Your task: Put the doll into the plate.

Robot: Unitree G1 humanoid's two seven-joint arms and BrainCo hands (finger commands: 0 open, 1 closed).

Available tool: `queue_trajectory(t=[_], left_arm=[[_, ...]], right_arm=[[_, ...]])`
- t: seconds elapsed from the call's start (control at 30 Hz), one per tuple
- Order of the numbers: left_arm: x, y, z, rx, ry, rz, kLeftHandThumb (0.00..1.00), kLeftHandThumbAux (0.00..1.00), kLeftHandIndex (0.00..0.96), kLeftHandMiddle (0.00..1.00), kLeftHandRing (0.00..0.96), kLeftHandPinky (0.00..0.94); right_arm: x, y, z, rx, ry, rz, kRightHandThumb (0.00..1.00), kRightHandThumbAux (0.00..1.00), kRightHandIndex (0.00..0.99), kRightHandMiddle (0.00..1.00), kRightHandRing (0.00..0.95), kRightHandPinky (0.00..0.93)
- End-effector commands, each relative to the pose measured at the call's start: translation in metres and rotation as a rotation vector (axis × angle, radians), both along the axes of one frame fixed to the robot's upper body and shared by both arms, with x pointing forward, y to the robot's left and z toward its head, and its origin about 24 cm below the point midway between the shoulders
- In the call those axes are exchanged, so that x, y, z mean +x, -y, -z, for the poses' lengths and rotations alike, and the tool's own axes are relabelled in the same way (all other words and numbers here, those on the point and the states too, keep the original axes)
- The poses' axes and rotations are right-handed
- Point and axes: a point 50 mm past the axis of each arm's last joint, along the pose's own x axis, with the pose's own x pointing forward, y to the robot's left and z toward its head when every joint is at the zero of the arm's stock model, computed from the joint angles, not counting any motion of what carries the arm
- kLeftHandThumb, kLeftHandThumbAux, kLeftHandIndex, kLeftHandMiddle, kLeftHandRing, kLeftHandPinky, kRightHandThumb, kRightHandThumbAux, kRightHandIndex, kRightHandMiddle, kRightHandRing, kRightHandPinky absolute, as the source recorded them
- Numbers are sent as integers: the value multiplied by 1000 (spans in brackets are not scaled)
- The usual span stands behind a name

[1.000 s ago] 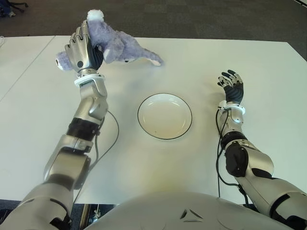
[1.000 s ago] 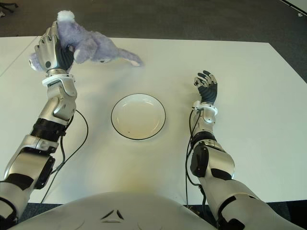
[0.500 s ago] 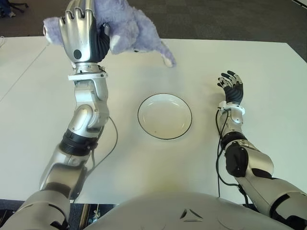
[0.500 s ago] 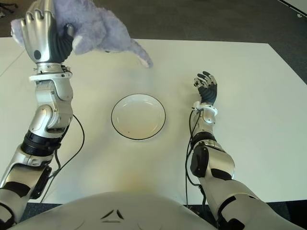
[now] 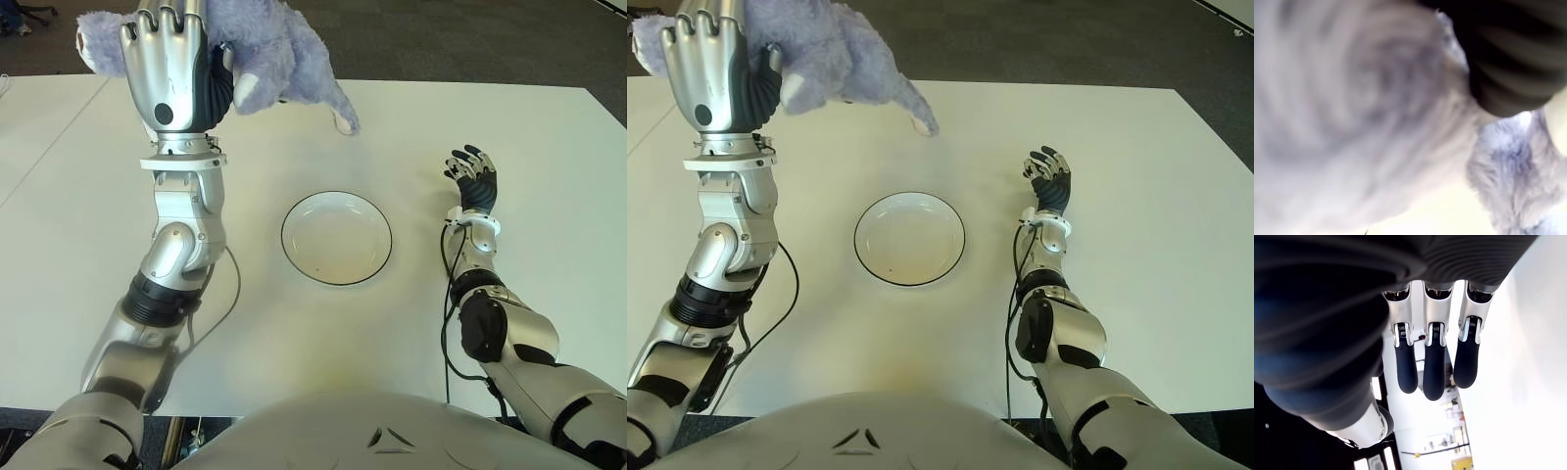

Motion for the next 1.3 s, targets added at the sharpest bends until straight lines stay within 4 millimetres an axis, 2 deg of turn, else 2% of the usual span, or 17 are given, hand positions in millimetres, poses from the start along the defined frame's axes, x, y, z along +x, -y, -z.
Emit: queue_trajectory(t=[0.03, 0.43, 0.57, 0.83, 1.3], left_arm=[[-9, 9, 2, 63, -6, 26, 855, 663, 408, 559, 855, 859], [-22, 20, 8, 116, -14, 99, 855, 663, 408, 561, 862, 861], [-21, 25, 17, 120, -36, 138, 854, 664, 407, 560, 864, 856], [-13, 33, 42, 124, -195, 206, 853, 664, 407, 560, 864, 867], [-22, 41, 67, 103, -428, 335, 852, 666, 403, 554, 858, 874]], right_arm=[[-77, -21, 99, 176, -440, 10, 461, 873, 261, 347, 382, 396], [-76, -23, 98, 186, -435, 20, 473, 868, 271, 353, 388, 405], [-76, -23, 98, 189, -430, 17, 458, 864, 272, 352, 385, 404], [-76, -24, 98, 218, -417, 19, 450, 870, 278, 352, 381, 395], [-77, -26, 99, 231, -413, 15, 471, 872, 283, 353, 378, 395]])
